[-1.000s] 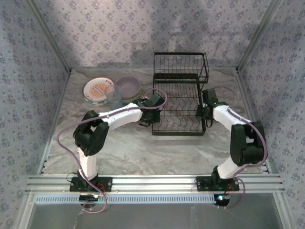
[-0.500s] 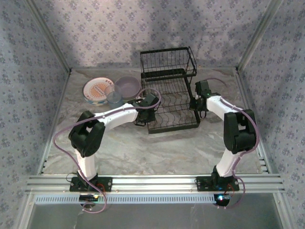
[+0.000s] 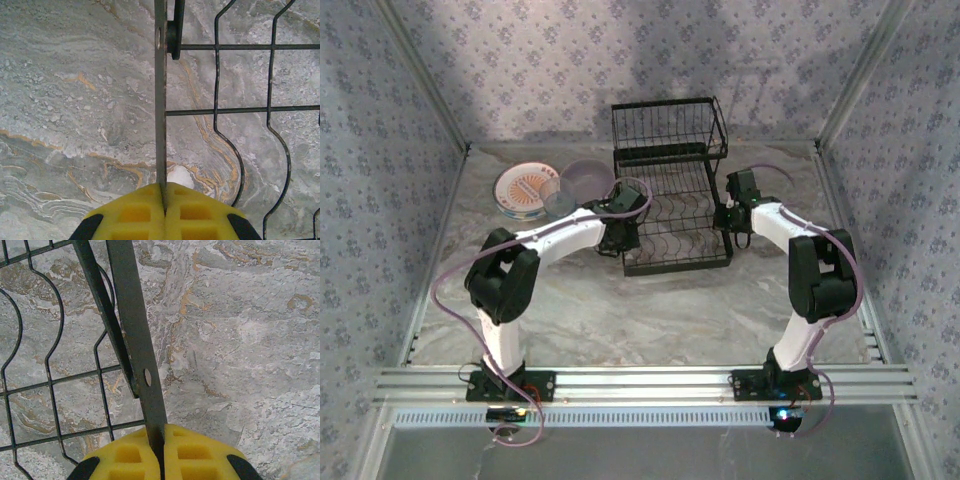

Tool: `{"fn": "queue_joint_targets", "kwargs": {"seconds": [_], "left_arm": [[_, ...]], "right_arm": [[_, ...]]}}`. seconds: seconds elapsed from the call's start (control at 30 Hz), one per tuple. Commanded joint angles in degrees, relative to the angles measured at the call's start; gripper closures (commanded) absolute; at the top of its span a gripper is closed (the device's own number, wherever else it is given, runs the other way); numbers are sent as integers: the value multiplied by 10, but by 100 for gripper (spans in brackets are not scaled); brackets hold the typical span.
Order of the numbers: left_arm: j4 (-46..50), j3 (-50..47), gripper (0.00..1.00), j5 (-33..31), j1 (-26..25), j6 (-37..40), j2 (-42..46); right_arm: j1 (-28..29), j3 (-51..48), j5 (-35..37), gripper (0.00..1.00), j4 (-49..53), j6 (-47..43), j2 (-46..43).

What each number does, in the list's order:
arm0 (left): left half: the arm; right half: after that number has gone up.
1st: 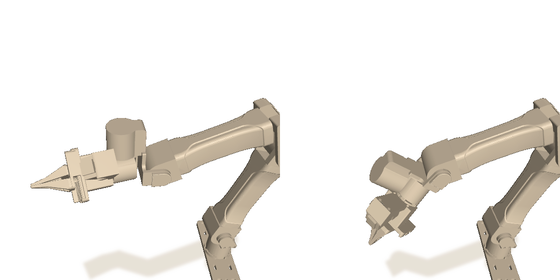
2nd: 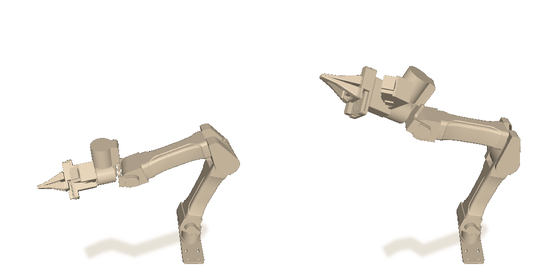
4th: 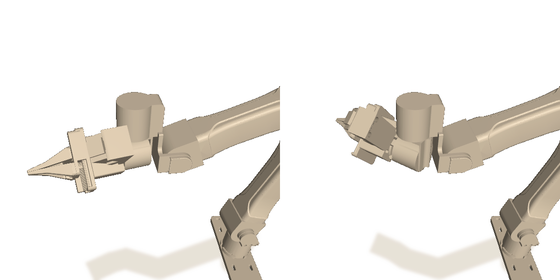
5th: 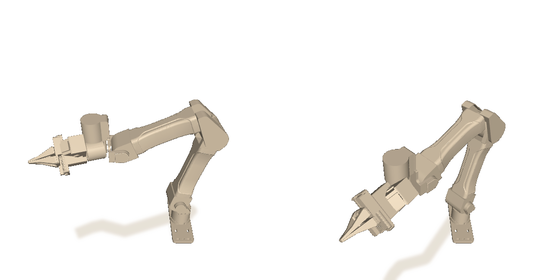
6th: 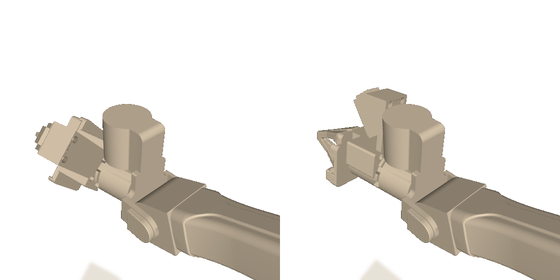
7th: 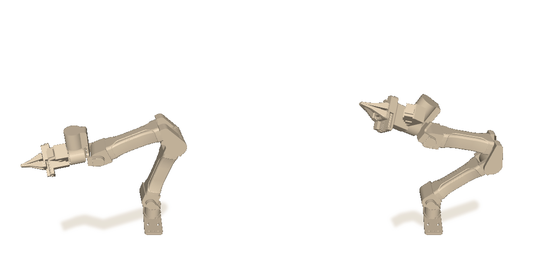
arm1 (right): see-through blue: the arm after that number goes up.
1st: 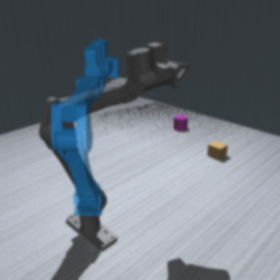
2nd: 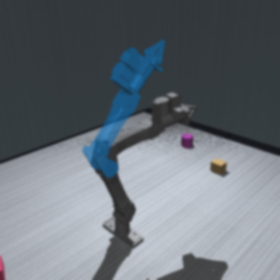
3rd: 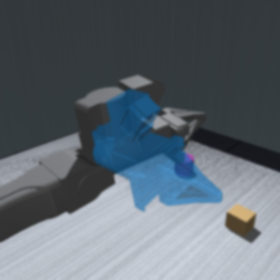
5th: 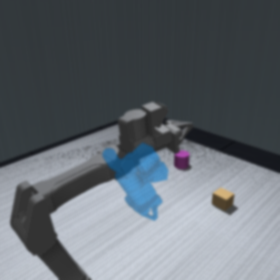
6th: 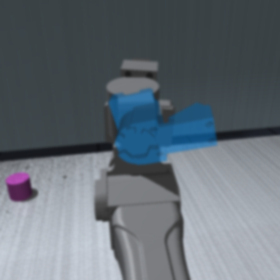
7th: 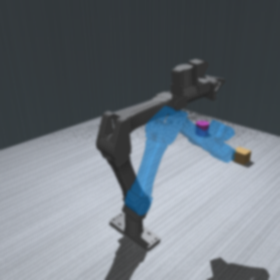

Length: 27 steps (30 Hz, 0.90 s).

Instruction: Unload the mixed dishes from the dish rack

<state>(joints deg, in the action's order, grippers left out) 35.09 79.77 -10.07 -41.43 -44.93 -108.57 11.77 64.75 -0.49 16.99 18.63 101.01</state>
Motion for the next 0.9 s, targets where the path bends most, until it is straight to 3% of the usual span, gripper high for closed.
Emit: {"fn": "queue_joint_targets", "kwargs": {"seconds": [0.0, 0.7, 0.8, 0.87], "left_arm": [[-35, 7, 100, 83, -2, 20, -35], [-52, 2, 100, 112, 31, 47, -39], [-52, -2, 94, 120, 29, 52, -29], [-51, -5, 87, 124, 29, 54, -22]], "right_arm": [[19, -11, -40, 100, -45, 96, 9], [25, -54, -21, 100, -81, 159, -21], [24, -49, -25, 100, -77, 161, -24], [25, -45, -24, 94, -73, 161, -26]]}}
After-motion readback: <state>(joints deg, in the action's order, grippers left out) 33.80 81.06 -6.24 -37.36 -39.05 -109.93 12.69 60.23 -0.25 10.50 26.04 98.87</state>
